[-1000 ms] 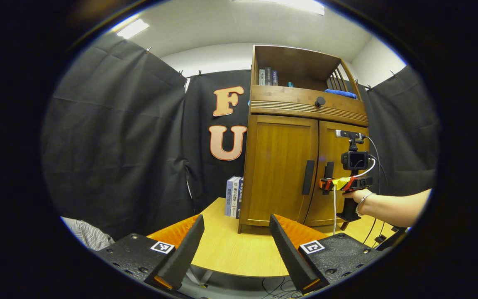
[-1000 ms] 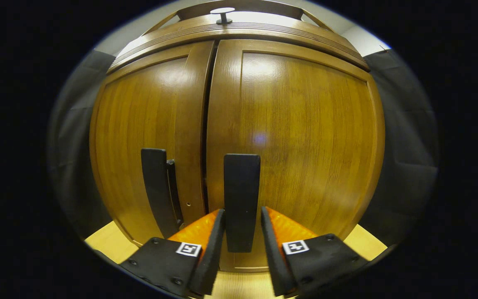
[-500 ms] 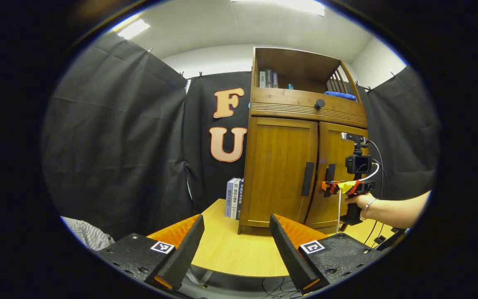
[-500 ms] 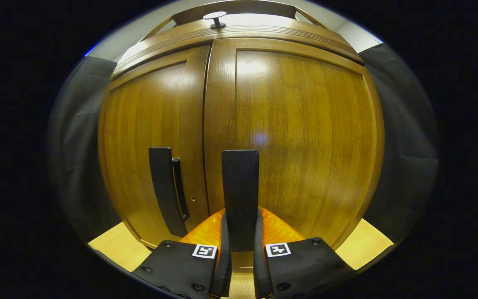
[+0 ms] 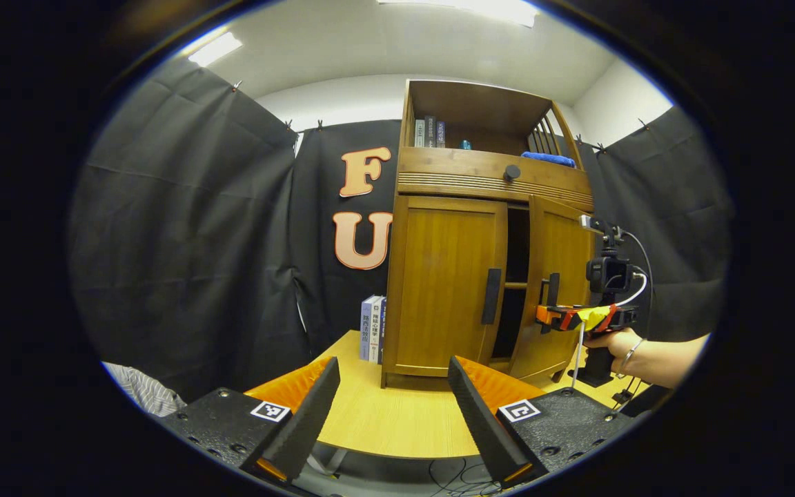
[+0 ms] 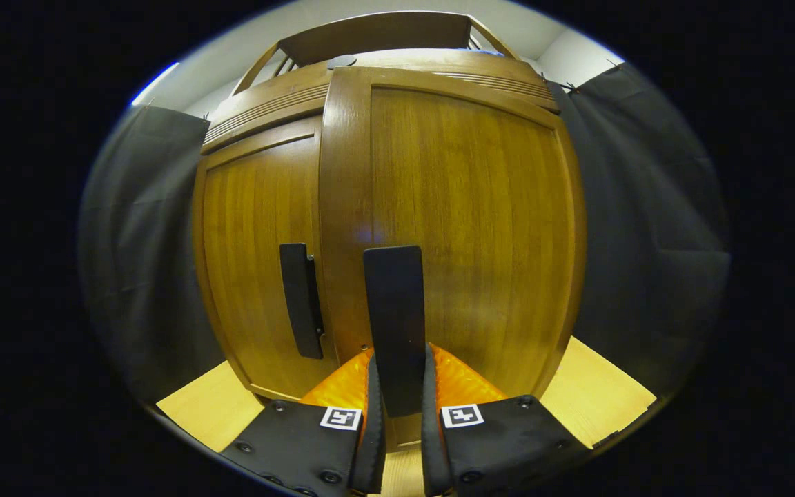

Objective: Open the right door of the double-door shoe cabinet with the right hand, and open the left door with the left hand.

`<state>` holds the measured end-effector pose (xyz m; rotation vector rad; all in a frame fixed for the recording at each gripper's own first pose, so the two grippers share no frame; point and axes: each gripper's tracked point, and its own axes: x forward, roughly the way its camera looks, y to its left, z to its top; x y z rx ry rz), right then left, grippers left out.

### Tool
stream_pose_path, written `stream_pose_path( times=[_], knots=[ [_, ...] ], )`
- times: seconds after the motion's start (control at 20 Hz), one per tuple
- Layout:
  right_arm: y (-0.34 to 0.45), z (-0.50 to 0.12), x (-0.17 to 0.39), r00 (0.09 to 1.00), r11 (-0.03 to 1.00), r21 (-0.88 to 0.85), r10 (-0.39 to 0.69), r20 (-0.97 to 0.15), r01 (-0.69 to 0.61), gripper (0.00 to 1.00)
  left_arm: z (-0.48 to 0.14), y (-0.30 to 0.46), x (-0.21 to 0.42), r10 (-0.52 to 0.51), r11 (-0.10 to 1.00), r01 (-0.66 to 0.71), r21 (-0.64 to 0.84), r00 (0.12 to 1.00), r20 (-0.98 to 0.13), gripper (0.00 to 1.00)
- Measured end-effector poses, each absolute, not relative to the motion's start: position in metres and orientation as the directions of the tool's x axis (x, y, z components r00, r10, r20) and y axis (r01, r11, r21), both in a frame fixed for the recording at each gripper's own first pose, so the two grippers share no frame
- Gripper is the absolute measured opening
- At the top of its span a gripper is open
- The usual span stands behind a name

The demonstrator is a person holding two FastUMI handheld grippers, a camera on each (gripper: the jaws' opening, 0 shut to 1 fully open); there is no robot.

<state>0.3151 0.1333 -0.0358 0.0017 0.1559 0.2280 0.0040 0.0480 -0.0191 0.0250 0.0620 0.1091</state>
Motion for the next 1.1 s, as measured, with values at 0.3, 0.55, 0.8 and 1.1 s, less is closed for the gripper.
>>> stream_pose_path(
  times=[0.3, 0.55, 0.8, 1.1],
  knots=[
    [0.114, -0.034, 0.293, 0.965, 0.978, 0.018, 0.207, -0.161, -0.207, 0.29, -0.017, 0.040, -0.001, 0.097, 0.995, -0.096, 0.029, 0.993, -0.062, 0.95],
    [0.098, -0.031, 0.277, 0.968, 0.981, 0.011, 0.192, -0.159, -0.193, 0.29, -0.021, 0.031, -0.007, 0.085, 0.996, -0.083, 0.031, 0.994, -0.071, 0.92],
    [0.078, -0.028, 0.262, 0.974, 0.986, -0.014, 0.164, -0.158, -0.168, 0.29, -0.020, 0.022, -0.011, 0.076, 0.997, -0.073, 0.035, 0.995, -0.069, 0.92],
    [0.055, -0.026, 0.250, 0.977, 0.988, -0.025, 0.145, -0.154, -0.151, 0.19, -0.021, 0.012, -0.010, 0.070, 0.997, -0.067, 0.040, 0.995, -0.071, 0.92]
  ],
)
